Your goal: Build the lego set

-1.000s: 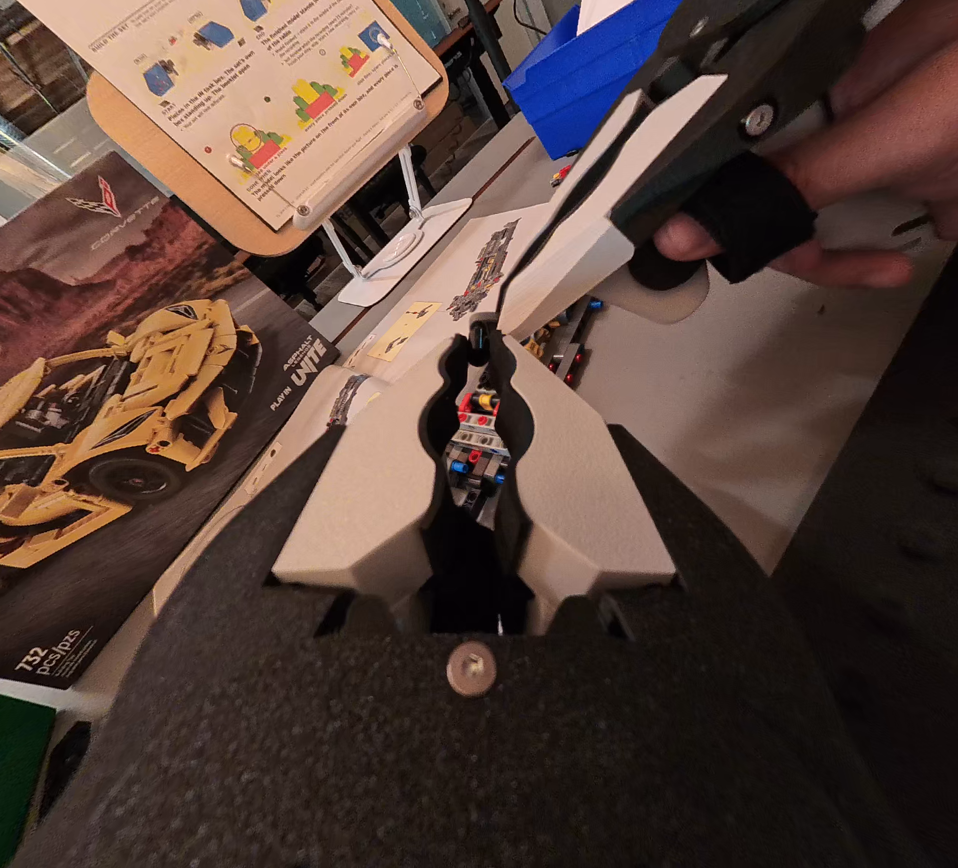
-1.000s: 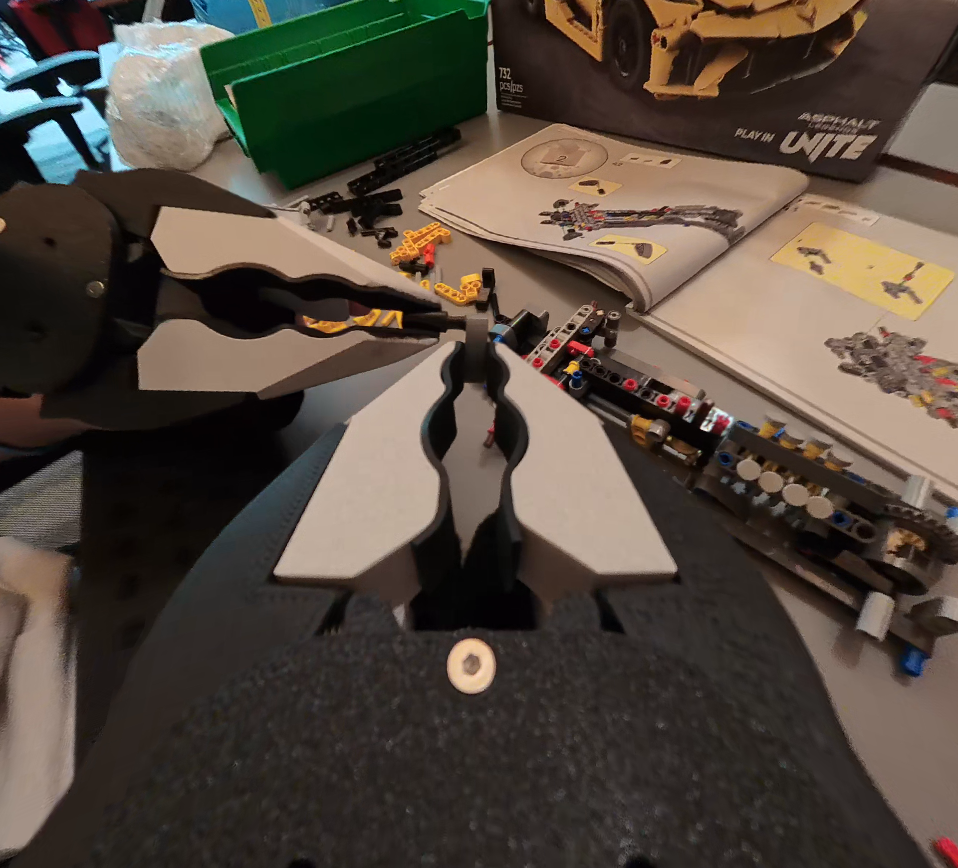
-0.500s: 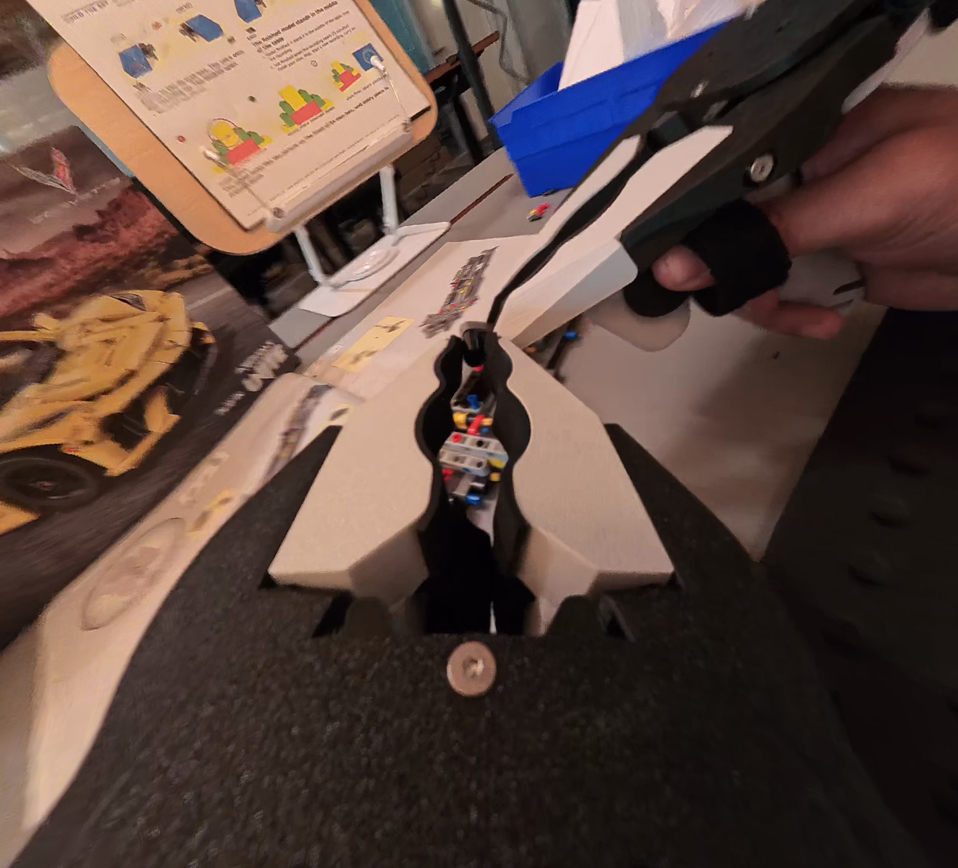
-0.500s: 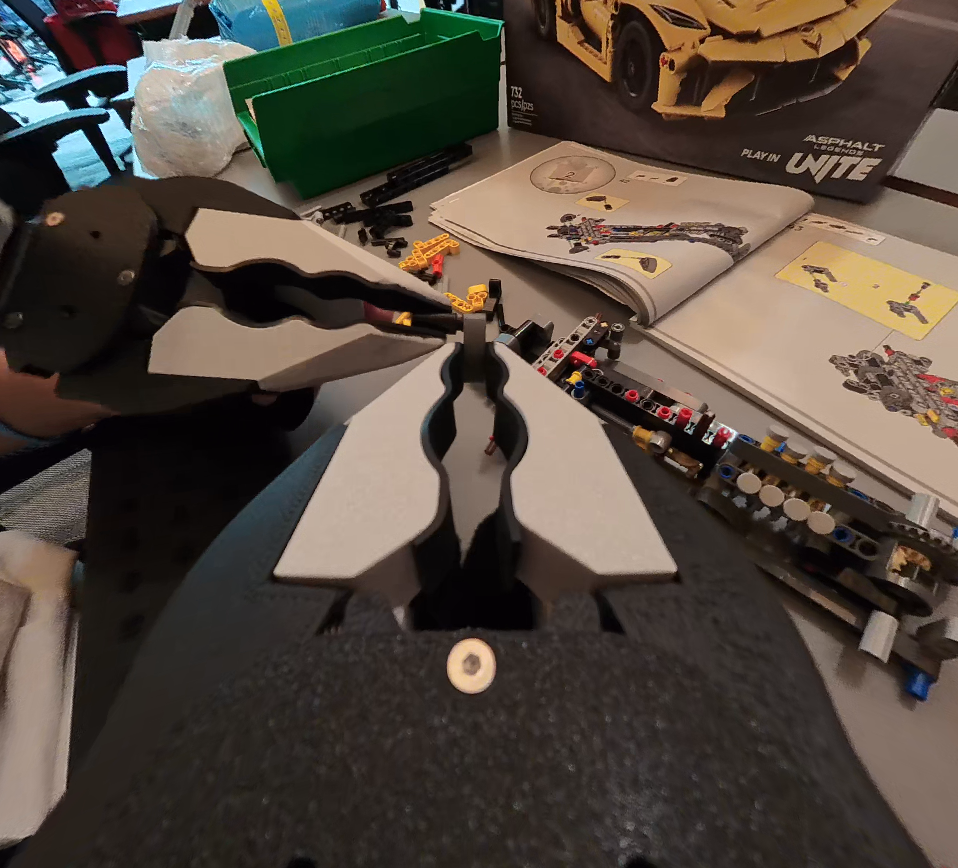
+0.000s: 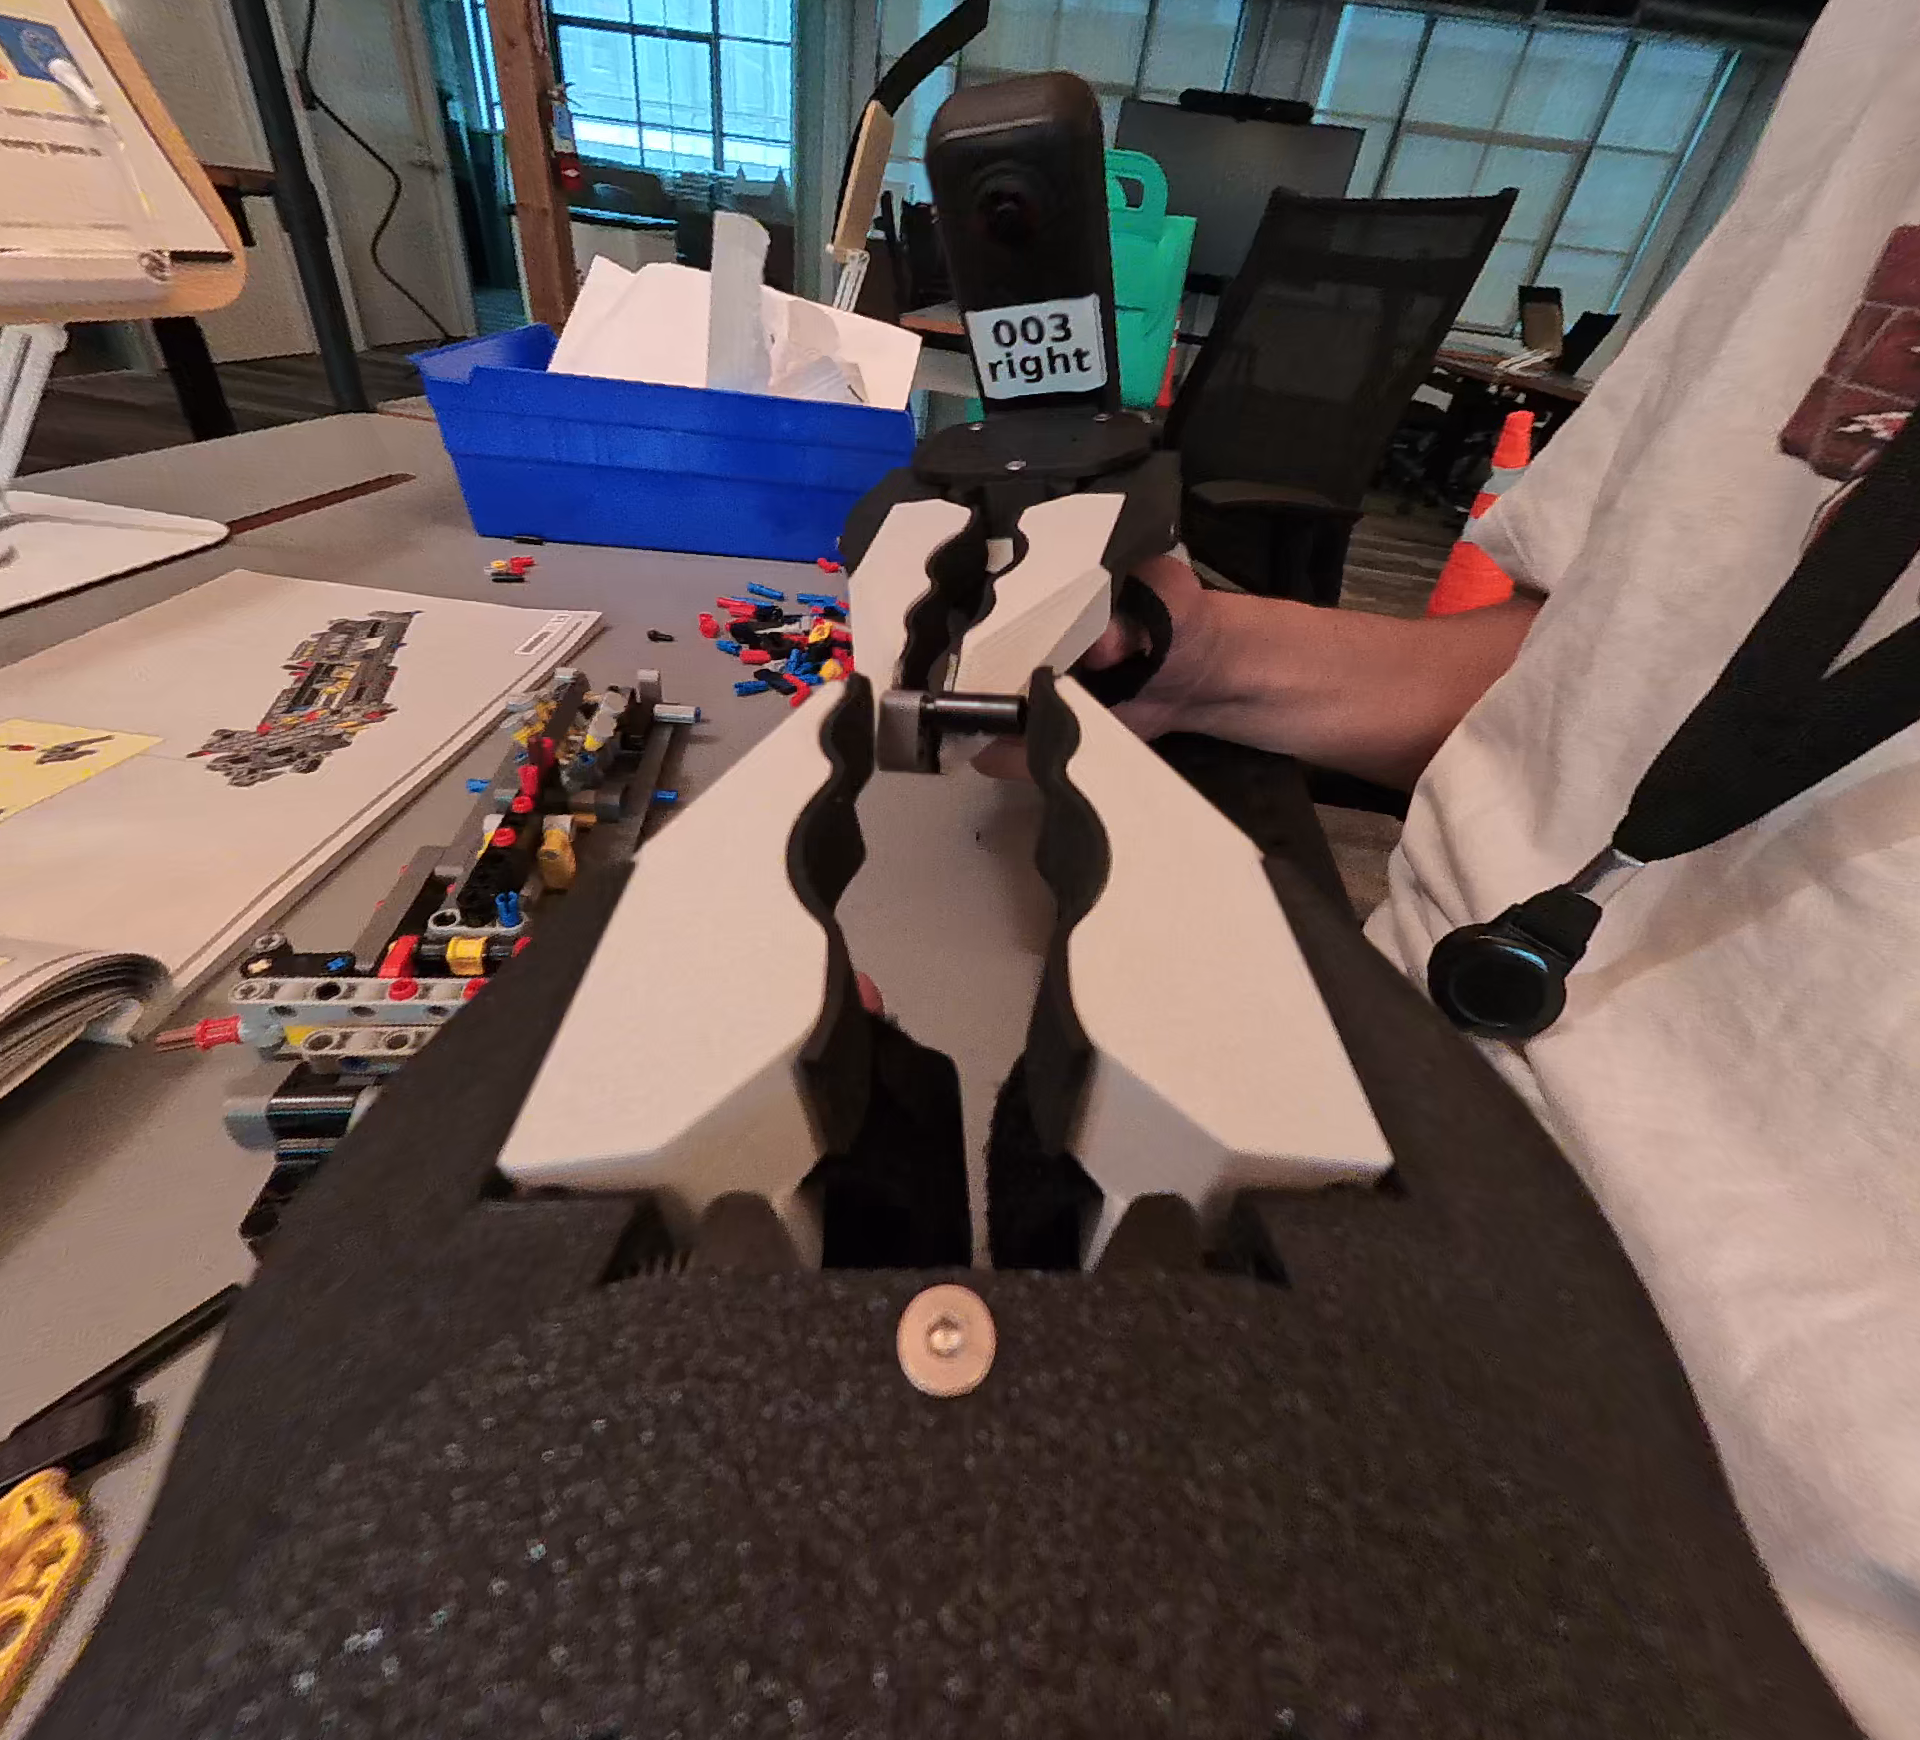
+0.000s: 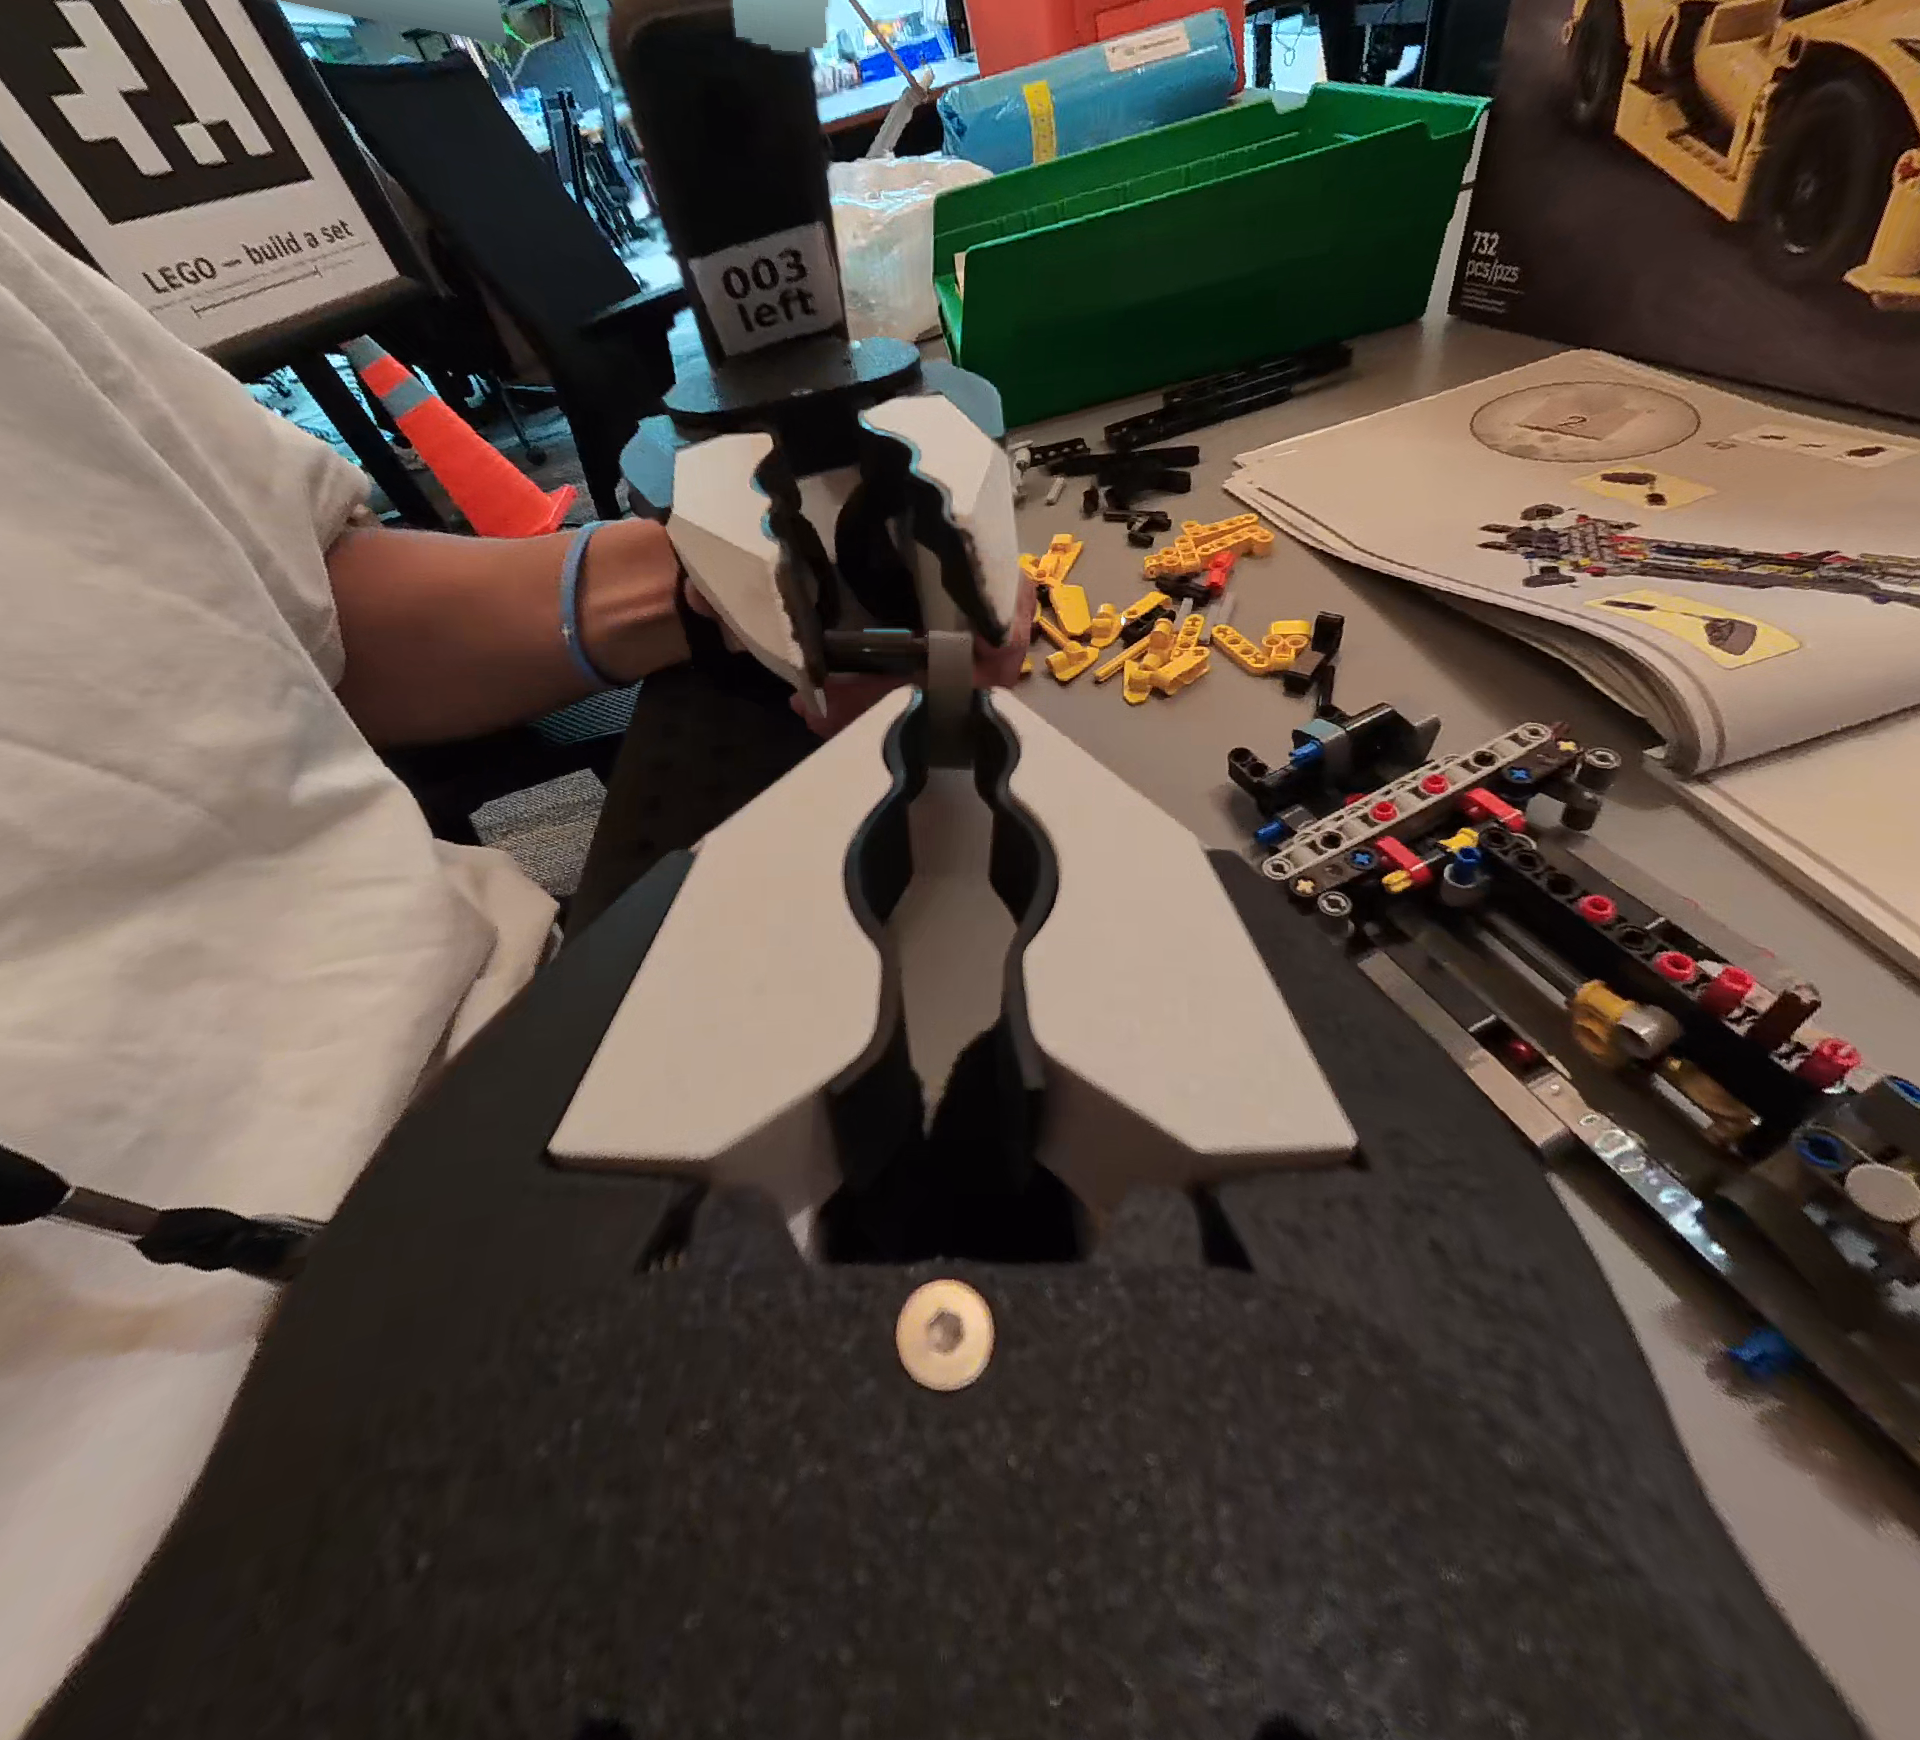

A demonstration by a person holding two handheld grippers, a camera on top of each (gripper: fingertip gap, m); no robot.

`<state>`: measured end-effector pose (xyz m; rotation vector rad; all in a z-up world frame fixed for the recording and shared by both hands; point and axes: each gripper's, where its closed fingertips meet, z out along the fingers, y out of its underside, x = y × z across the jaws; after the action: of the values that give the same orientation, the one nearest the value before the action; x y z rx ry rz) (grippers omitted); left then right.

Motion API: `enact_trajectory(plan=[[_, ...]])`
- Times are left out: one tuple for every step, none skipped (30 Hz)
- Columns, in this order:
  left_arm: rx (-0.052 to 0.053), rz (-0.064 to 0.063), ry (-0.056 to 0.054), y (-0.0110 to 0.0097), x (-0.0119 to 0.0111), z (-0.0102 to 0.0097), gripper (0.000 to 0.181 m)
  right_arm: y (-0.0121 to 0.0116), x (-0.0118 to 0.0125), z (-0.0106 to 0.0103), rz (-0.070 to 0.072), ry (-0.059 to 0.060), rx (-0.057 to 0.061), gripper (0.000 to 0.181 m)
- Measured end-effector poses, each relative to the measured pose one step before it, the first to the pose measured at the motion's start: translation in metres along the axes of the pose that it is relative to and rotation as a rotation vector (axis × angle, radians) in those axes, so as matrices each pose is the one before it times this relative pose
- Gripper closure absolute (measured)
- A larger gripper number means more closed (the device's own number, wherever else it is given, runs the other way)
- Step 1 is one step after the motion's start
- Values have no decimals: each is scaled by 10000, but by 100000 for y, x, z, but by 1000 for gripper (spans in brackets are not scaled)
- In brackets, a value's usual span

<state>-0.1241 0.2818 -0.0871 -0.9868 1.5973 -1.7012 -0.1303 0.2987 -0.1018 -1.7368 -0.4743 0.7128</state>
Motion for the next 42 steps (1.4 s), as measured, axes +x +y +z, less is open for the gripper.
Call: enact_trajectory(plan=[[46, -16, 49, -58, 42, -40, 154, -219, -68, -86, 81, -71, 119, 175], [-2, 2, 1, 13, -1, -2, 154, -16, -68, -43, 85, -90, 11, 174], [-28, 16, -10, 53, 10, 16, 155, 71, -49, -10, 57, -50, -42, 174], [11, 7, 42, -5, 58, -1, 155, -10, -72, -6, 10, -37, 11, 175], [18, -17, 82, -19, 90, -24, 155, -10, -131, 17, 0, -55, 0, 175], [9, -37, 69, -2, 46, -8, 155, 44, -69, 25, -29, -14, -23, 175], [6, -41, 32, 11, -9, -3, 156, -13, -13, 7, -38, 17, -3, 175], [22, -9, 34, -24, 31, -24, 157, 1, -129, 32, -68, -44, -15, 175], [19, 11, 18, -36, 25, -31, 158, -40, -125, 35, -62, -32, 26, 175], [-1, 25, -15, -3, 6, 6, 158, -8, 8, 9, -122, 56, -7, 175], [-2, 20, 9, 17, 25, -7, 158, 11, -15, -7, -92, 22, -13, 175], [8, -16, 13, 6, 0, 10, 158, -9, -23, -9, 79, -25, 13, 175], [-11, -54, -10, 35, -63, 7, 158, 44, 75, 10, 140, -3, -18, 175], [-24, -62, -26, 30, -102, 17, 158, 46, 121, 5, 127, 6, -17, 175], [-17, -57, -35, 22, -102, 33, 158, 19, 149, -2, 138, 33, -5, 175], [9, -69, -34, -9, -112, -9, 158, -21, 127, 1, 87, 41, 14, 175], [33, -70, -23, -43, -98, -42, 158, -59, 102, 25, -35, 70, 47, 175], [29, -46, -36, -51, -86, -39, 158, -70, 108, 33, -73, 113, 55, 175], [-5, -13, -33, -8, -70, -4, 158, -10, 169, 17, -35, 151, 27, 175], [-44, -6, -129, 62, -182, 12, 158, 46, 207, -14, -8, 124, -16, 175], [-20, 7, -222, 10, -293, -28, 158, 132, 361, -34, 64, 174, -65, 175], [147, -22, -309, -232, -451, -187, 158, 323, 579, -53, 105, 280, -160, 175], [276, -85, -347, -396, -576, -366, 158, 390, 764, -34, 130, 367, -193, 175], [261, -176, -422, -371, -813, -440, 158, 401, 955, -16, 176, 465, -184, 175], [121, -261, -520, -200, -1077, -458, 159, 453, 1266, -12, 219, 625, -225, 175], [15, -312, -562, -41, -1249, -405, 160, 583, 1525, -24, 189, 768, -298, 175], [46, -358, -520, -56, -1221, -353, 160, 641, 1336, 57, 66, 695, -341, 175], [118, -369, -386, -175, -995, -262, 160, 482, 909, 96, 28, 491, -271, 175], [138, -362, -285, -221, -803, -159, 160, 307, 494, 100, 58, 269, -161, 175], [65, -321, -160, -85, -589, -78, 160, 188, 215, 107, 42, 129, -105, 175], [9, -289, 20, -1, -250, -4, 160, 149, 89, 94, -22, 90, -91, 175], [-28, -240, 61, 48, -88, 36, 160, 110, 84, 96, -60, 102, -68, 175], [-72, -121, -6, 130, -121, 55, 159, 41, -77, 71, -75, 8, -25, 175], [-70, 1, -13, 136, -16, 56, 159, -28, -252, 50, -80, -86, 18, 175], [-63, 83, -9, 121, 58, 65, 159, -73, -252, 35, -118, -70, 23, 175], [-73, 157, -82, 122, -4, 74, 158, 4, -58, 41, -151, 73, -19, 175], [-89, 206, -144, 174, -92, 89, 159, 128, 47, 80, -152, 122, -74, 175], [-93, 137, -88, 172, -20, 104, 159, 176, -46, 120, -107, 29, -100, 174], [-99, 80, 65, 162, 175, 108, 159, 128, -163, 113, -54, -69, -84, 174], [-99, 41, 80, 162, 179, 102, 159, -18, -201, 43, -51, -85, -13, 175], [-93, 22, 53, 142, 128, 91, 159, -171, -240, -36, -102, -88, 92, 175], [-62, 29, 30, 92, 72, 59, 159, -221, -273, -58, -128, -91, 123, 175]])
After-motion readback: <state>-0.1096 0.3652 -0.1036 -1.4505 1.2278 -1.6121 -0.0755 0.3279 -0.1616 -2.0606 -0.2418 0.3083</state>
